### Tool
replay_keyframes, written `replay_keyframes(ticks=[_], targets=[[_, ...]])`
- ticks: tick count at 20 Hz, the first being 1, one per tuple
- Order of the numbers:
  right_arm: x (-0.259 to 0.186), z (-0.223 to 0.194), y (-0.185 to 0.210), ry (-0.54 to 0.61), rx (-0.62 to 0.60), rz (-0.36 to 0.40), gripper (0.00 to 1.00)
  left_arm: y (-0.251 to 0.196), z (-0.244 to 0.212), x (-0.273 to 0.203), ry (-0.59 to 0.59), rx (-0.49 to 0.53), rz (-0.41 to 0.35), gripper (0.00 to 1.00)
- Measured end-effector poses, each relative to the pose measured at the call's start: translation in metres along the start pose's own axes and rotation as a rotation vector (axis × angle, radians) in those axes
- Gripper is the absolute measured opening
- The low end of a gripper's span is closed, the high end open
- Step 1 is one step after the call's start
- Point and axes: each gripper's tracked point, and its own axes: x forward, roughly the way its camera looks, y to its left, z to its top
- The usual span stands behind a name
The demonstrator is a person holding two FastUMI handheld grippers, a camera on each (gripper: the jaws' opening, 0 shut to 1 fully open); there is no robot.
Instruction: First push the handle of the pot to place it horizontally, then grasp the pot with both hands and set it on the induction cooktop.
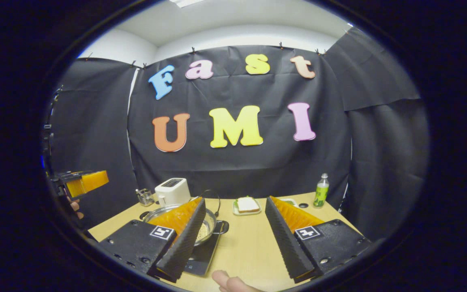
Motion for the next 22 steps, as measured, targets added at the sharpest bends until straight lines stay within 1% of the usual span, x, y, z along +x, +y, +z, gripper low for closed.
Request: replay_keyframes(ticks=[1, 2, 3, 5, 7, 8, 9, 10, 12, 14, 17, 20, 22], targets=[[-0.013, 0.002, 0.003, -0.007, 0.0, 0.019, 0.92, -0.011, 0.003, -0.01, -0.004, 0.018, -0.014, 0.82], [-0.025, 0.002, 0.008, -0.001, 0.002, 0.035, 0.93, -0.018, 0.007, -0.019, -0.012, 0.023, -0.018, 0.94], [-0.038, 0.004, 0.012, -0.011, 0.006, 0.054, 0.93, -0.025, 0.011, -0.029, -0.022, 0.024, -0.013, 0.94], [-0.056, 0.007, 0.01, -0.03, -0.006, 0.056, 0.93, -0.042, 0.023, -0.047, -0.057, 0.034, -0.017, 0.94], [-0.073, 0.014, -0.003, -0.059, 0.007, 0.001, 0.94, -0.062, 0.026, -0.064, -0.08, 0.057, -0.042, 0.94], [-0.082, 0.015, -0.009, -0.069, 0.018, -0.031, 0.92, -0.072, 0.027, -0.072, -0.091, 0.062, -0.056, 0.82], [-0.089, 0.019, -0.015, -0.087, 0.026, -0.057, 0.94, -0.079, 0.027, -0.081, -0.103, 0.06, -0.062, 0.94], [-0.094, 0.023, -0.02, -0.107, 0.022, -0.075, 0.94, -0.085, 0.027, -0.089, -0.117, 0.05, -0.07, 0.93], [-0.104, 0.024, -0.026, -0.123, 0.007, -0.089, 0.93, -0.096, 0.023, -0.101, -0.13, 0.026, -0.083, 0.95], [-0.111, 0.024, -0.026, -0.134, 0.011, -0.078, 0.94, -0.096, 0.021, -0.11, -0.147, 0.031, -0.071, 0.95], [-0.116, 0.02, -0.036, -0.131, 0.013, -0.08, 0.93, -0.095, 0.015, -0.111, -0.15, 0.067, -0.052, 0.95], [-0.121, 0.019, -0.038, -0.133, 0.017, -0.073, 0.94, -0.099, 0.015, -0.112, -0.141, 0.051, -0.054, 0.95], [-0.125, 0.029, -0.034, -0.171, 0.013, -0.056, 0.93, -0.096, 0.015, -0.114, -0.139, 0.046, -0.051, 0.95]])
